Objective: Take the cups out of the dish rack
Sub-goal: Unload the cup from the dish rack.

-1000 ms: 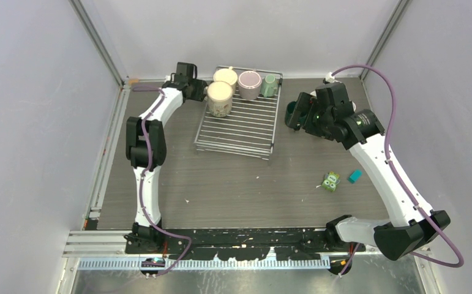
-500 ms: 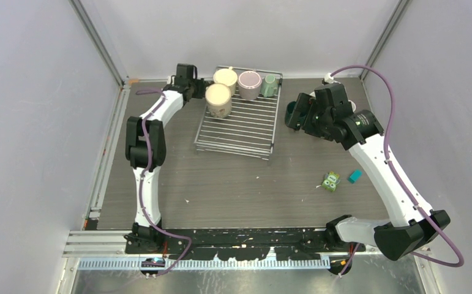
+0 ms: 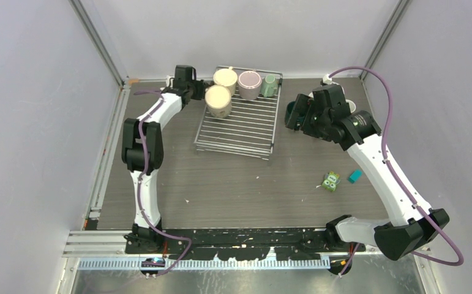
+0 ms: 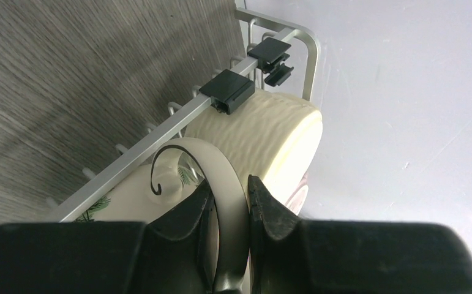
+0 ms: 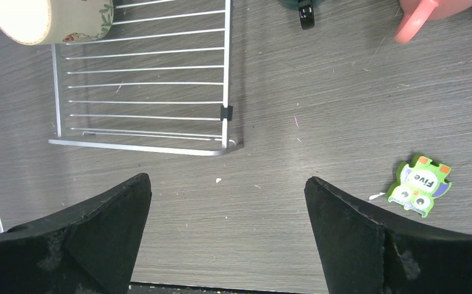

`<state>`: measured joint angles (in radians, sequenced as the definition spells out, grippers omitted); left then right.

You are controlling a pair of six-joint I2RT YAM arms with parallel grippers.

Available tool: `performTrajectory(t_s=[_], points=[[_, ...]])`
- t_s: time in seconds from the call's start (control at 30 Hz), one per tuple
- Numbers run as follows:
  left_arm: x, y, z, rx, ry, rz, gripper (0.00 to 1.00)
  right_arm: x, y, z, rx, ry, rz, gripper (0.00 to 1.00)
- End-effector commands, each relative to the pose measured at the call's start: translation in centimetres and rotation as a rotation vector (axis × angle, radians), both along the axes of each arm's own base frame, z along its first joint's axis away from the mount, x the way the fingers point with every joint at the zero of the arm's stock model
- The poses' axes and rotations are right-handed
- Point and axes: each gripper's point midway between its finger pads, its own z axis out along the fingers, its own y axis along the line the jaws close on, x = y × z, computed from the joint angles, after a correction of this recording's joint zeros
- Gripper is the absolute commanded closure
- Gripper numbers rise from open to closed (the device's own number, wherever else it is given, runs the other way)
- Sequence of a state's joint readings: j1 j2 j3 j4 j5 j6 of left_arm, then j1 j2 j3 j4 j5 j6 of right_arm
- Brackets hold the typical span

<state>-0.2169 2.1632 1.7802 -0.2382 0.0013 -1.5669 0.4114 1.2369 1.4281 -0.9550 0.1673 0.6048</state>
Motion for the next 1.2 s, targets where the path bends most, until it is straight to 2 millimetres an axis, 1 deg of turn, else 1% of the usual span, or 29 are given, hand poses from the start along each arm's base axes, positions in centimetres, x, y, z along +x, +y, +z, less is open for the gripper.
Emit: performTrajectory(t_s=[0.0, 0.27, 0.4, 0.43, 0.63, 0.77, 0.87, 0.97, 1.03, 1.17], points=[[-2.2, -2.1, 5.3, -0.006, -0.091, -0.095, 1.00, 0.4, -0.1, 1.3, 0.024, -0.063, -0.029, 0.00], [-3.7, -3.6, 7.0, -0.012, -0.142, -0.135, 1.00, 0.4, -0.2, 1.2, 0.024, -0.068, -0.035, 0.00], [-4.6, -4.3, 7.6, -0.008, -0.165, -0.157, 1.00, 0.3, -0.3, 1.1, 0.024, -0.070, -0.039, 0.00], [-4.9, -4.4, 7.5, -0.003, -0.165, -0.165, 1.00, 0.3, -0.3, 1.0, 0.024, -0.069, -0.040, 0.00], [-6.3, -5.5, 8.6, 0.026, -0.211, -0.228, 1.00, 0.6, -0.2, 0.8, 0.023, -0.076, -0.040, 0.00], [-7.2, -5.8, 9.4, 0.056, -0.240, -0.269, 1.00, 1.2, -0.1, 1.0, 0.022, -0.094, -0.035, 0.00], [-7.4, -6.5, 10.4, 0.055, -0.268, -0.318, 1.00, 2.0, 0.2, 1.3, 0.024, -0.117, -0.033, 0.00], [-7.4, -7.2, 11.5, 0.042, -0.291, -0.360, 1.00, 2.9, 1.0, 1.4, 0.045, -0.133, -0.019, 0.00], [-7.5, -7.5, 12.3, 0.037, -0.309, -0.381, 1.00, 3.5, 1.5, 1.3, 0.059, -0.140, -0.007, 0.00], [-7.7, -8.4, 14.7, 0.019, -0.366, -0.442, 1.00, 4.5, 2.7, 1.6, 0.102, -0.166, 0.025, 0.00]])
